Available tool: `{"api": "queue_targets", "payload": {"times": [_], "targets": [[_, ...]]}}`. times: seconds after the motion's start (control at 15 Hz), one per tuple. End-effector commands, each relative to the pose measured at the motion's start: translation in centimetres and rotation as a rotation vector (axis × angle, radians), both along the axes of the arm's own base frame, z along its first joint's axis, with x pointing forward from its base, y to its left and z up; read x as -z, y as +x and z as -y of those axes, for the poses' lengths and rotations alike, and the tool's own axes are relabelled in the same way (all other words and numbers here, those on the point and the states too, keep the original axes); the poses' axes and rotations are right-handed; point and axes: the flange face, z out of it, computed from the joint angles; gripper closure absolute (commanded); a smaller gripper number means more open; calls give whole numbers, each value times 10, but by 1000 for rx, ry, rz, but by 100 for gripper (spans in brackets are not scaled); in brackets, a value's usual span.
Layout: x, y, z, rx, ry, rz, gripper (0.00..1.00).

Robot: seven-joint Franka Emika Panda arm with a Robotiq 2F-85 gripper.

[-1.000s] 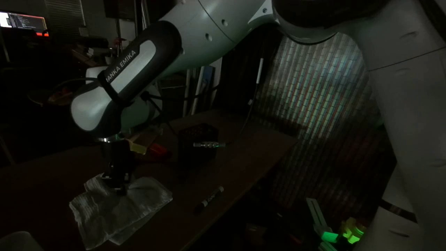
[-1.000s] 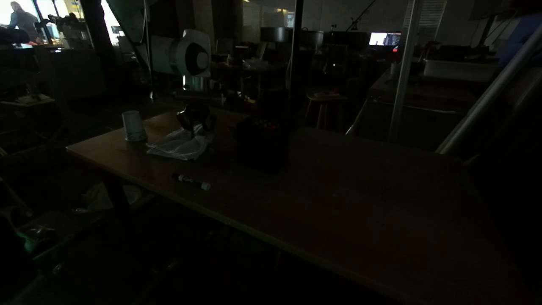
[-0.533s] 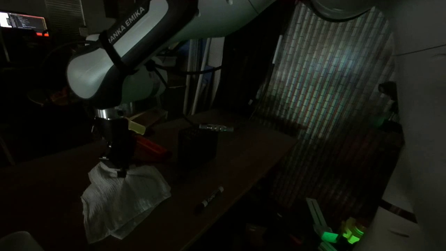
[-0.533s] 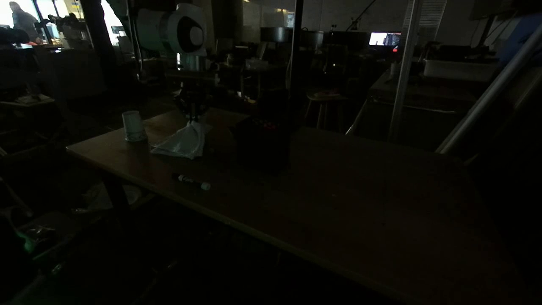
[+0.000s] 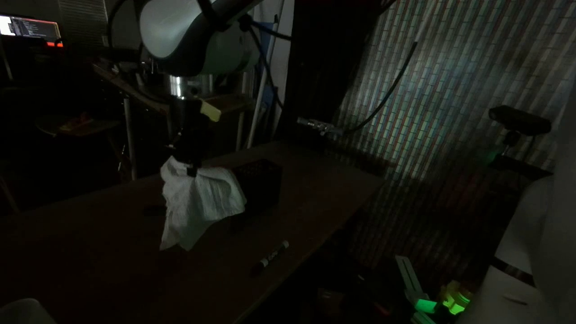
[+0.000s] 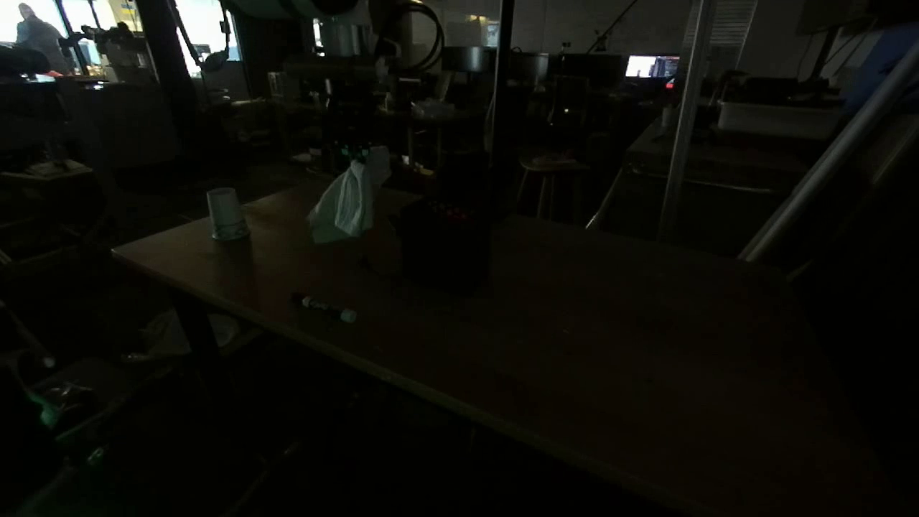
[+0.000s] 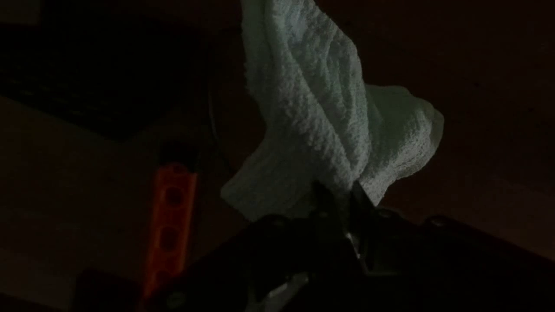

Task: Put the white towel in the black basket.

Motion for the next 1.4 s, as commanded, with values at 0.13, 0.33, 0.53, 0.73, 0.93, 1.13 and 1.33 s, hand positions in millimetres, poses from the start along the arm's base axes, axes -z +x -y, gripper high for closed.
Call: {"api": "queue_targets", "payload": {"times": [0.13, 0.33, 0.53, 0.73, 0.93, 1.13, 1.33], "targets": [[-66, -9, 85, 197, -83, 103, 97], [-72, 7, 127, 275, -151, 139, 97], [-61, 20, 159, 312, -204, 133, 97], [-36, 31, 173, 317, -229, 106, 97], [-7, 38, 172, 314, -228, 65, 97], [20, 36, 164, 305, -224, 11, 97], [27, 24, 155, 301, -231, -29, 97]]}}
